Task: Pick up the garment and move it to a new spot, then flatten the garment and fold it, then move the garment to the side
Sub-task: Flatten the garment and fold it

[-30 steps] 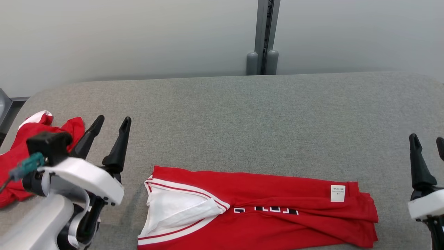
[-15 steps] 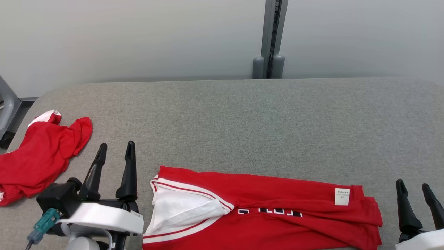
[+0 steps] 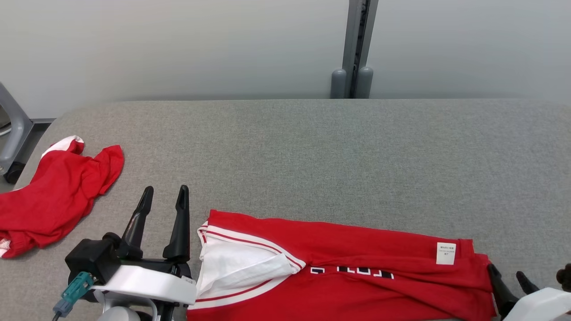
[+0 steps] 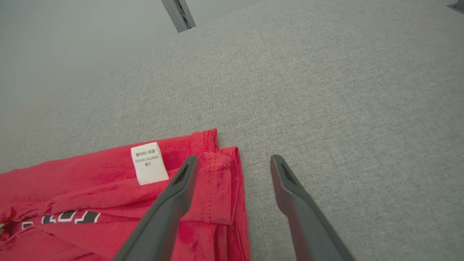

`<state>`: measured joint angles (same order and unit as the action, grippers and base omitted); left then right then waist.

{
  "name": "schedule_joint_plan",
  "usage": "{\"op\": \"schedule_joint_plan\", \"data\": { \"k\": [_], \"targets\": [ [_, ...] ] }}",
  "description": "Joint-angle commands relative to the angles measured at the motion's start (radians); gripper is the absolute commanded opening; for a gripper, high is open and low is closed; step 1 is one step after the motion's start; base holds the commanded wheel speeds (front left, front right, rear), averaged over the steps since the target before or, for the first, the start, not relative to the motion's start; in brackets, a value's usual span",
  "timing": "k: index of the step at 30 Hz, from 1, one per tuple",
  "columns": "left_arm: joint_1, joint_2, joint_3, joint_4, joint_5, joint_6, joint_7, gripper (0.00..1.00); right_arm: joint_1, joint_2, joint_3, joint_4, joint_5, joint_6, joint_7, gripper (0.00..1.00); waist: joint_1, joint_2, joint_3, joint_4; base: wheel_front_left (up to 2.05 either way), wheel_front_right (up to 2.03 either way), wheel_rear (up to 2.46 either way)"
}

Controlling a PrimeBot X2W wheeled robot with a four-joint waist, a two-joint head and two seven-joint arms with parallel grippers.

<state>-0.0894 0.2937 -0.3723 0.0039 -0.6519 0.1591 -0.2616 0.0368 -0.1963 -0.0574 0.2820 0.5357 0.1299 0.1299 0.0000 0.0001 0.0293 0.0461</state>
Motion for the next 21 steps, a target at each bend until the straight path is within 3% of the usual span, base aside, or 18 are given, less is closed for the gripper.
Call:
{"op": "schedule_joint_plan", "data": {
  "k": [1,7,19,20,21],
  "targets": [
    [-0.008,-0.005,0.007,0.004,0.013,-0.009,-0.004,1.00,-0.023,0.002,-0.005,0.038,0.009,0.002,0.027,1.00,0.0000,-0.0001,0.004,0.004,0.00,0.00,0.00],
    [-0.022,-0.019,0.008,0.020,0.035,-0.027,-0.004,1.00,-0.086,0.018,-0.002,0.166,0.057,0.002,0.139,1.00,0.0000,-0.0001,0.023,0.027,0.00,0.00,0.00],
    [-0.041,-0.032,-0.011,0.046,0.047,-0.038,-0.002,1.00,-0.141,0.055,0.034,0.293,0.142,0.002,0.202,1.00,0.0000,-0.0001,0.030,0.085,0.00,0.00,0.00],
    [-0.043,-0.032,-0.012,0.048,0.046,-0.038,-0.001,1.00,-0.143,0.062,0.041,0.301,0.156,0.002,0.212,0.79,0.0000,-0.0001,0.029,0.090,0.00,0.00,0.00],
    [-0.044,-0.032,-0.013,0.050,0.046,-0.038,0.000,1.00,-0.143,0.066,0.050,0.309,0.166,0.002,0.218,0.46,0.0000,-0.0001,0.027,0.096,0.00,0.00,0.00]
  ]
}}
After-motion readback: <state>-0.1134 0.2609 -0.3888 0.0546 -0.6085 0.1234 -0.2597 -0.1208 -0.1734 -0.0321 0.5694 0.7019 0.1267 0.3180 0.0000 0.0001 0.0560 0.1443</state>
